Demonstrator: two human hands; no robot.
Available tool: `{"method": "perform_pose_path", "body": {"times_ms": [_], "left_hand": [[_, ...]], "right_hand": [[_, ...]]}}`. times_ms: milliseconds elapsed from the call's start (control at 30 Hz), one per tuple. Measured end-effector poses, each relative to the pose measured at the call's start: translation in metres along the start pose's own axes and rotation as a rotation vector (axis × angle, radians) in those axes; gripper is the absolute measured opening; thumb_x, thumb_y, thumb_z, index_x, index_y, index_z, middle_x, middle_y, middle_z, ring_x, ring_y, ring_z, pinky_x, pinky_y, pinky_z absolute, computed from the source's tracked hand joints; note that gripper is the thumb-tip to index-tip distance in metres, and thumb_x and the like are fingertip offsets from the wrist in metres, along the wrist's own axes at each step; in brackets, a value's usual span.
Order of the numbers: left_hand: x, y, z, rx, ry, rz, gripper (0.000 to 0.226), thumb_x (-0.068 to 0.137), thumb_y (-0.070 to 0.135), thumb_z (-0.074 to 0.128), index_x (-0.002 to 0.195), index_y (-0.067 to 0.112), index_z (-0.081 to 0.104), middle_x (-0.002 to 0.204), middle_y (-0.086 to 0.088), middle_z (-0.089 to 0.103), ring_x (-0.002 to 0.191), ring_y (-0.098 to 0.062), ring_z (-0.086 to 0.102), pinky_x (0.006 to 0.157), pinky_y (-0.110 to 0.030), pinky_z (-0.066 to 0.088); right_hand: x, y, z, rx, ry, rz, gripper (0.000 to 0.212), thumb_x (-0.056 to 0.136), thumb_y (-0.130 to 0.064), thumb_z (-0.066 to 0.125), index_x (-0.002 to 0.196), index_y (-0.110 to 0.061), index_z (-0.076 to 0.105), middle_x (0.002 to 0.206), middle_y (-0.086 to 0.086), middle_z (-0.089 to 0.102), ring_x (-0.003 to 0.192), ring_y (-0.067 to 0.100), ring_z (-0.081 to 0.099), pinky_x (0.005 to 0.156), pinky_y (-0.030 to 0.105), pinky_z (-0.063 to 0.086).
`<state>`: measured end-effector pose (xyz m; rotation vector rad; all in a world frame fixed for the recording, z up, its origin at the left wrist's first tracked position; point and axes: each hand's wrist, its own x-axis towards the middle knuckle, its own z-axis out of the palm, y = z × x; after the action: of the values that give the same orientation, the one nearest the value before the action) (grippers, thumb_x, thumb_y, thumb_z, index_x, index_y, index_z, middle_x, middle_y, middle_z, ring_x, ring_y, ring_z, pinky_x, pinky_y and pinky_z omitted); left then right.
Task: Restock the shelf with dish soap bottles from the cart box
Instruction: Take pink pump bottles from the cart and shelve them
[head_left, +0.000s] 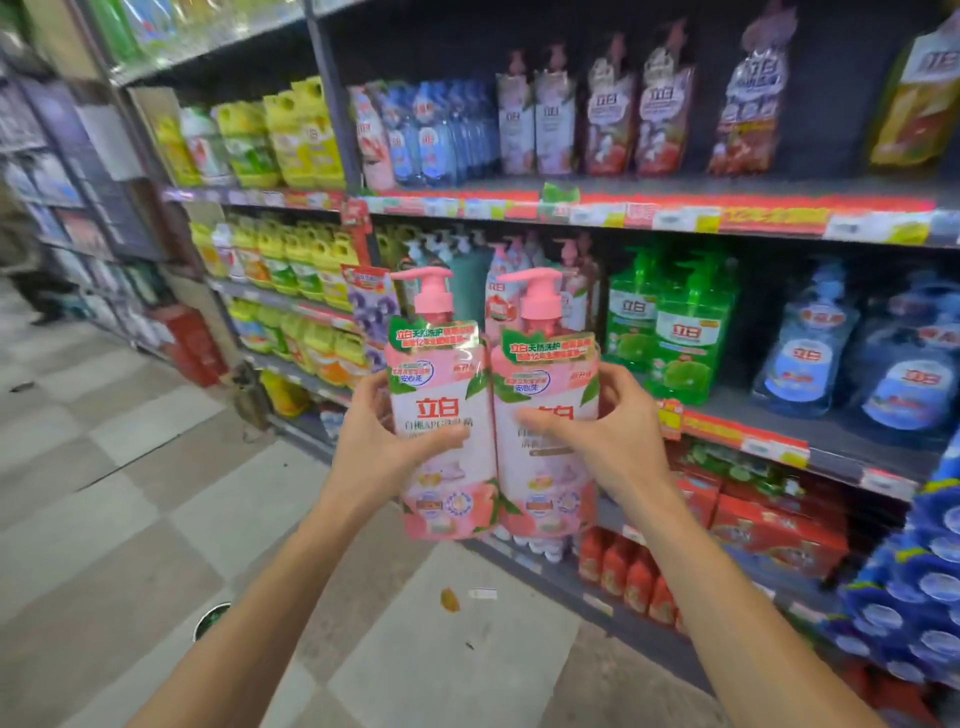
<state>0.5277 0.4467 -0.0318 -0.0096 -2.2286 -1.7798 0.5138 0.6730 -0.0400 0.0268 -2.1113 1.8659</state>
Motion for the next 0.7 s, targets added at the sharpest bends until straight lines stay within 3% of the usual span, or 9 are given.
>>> {"method": "perform_pose_path", "body": {"times_ms": [167,333,467,567,700], "left_hand": [[0.088,0.001,-0.011,0.006,0.022,0.051,0.095,0.056,0.015,0.093,0.136,0.016,0.041,0.111,-0.003,0.071,0.095,-0.014,0.072,0.081,-0.041,0.06],[0.181,0.028,-0.004,-0.001,-0.018,0.155,0.093,0.057,0.023,0.091,0.135,0.023,0.04,0.112,0.005,0.068,0.098,-0.01,0.07,0.079,-0.031,0.058],[0.24,0.037,0.003,-0.028,-0.034,0.231,0.093,0.052,0.029,0.089,0.132,0.022,0.041,0.112,0.001,0.068,0.097,-0.011,0.07,0.079,-0.031,0.059],[0.279,0.042,0.006,-0.031,-0.034,0.269,0.086,0.051,0.029,0.088,0.124,0.029,0.042,0.112,-0.001,0.069,0.097,-0.012,0.071,0.078,-0.029,0.06],[0.332,0.056,0.008,-0.053,-0.052,0.293,0.087,0.047,0.024,0.091,0.123,0.024,0.047,0.108,-0.003,0.071,0.095,-0.016,0.072,0.08,-0.037,0.06]], "right_hand": [[0.075,-0.001,0.042,0.065,0.012,-0.024,0.072,0.049,-0.029,0.1,0.111,-0.026,0.062,0.099,-0.01,0.076,0.089,0.002,0.072,0.084,0.035,0.06],[0.164,-0.021,0.064,0.104,0.051,-0.103,0.077,0.051,-0.027,0.099,0.117,-0.021,0.06,0.102,-0.009,0.074,0.089,0.0,0.071,0.08,0.027,0.06],[0.222,-0.032,0.077,0.108,0.081,-0.152,0.074,0.051,-0.026,0.099,0.115,-0.018,0.062,0.102,-0.006,0.076,0.092,0.006,0.073,0.085,0.037,0.06],[0.255,-0.038,0.082,0.1,0.086,-0.196,0.067,0.053,-0.024,0.098,0.111,-0.018,0.064,0.101,-0.007,0.076,0.092,0.005,0.073,0.086,0.036,0.06],[0.295,-0.052,0.09,0.108,0.126,-0.227,0.067,0.053,-0.024,0.098,0.109,-0.017,0.063,0.1,-0.006,0.076,0.089,0.005,0.073,0.085,0.035,0.061]]}}
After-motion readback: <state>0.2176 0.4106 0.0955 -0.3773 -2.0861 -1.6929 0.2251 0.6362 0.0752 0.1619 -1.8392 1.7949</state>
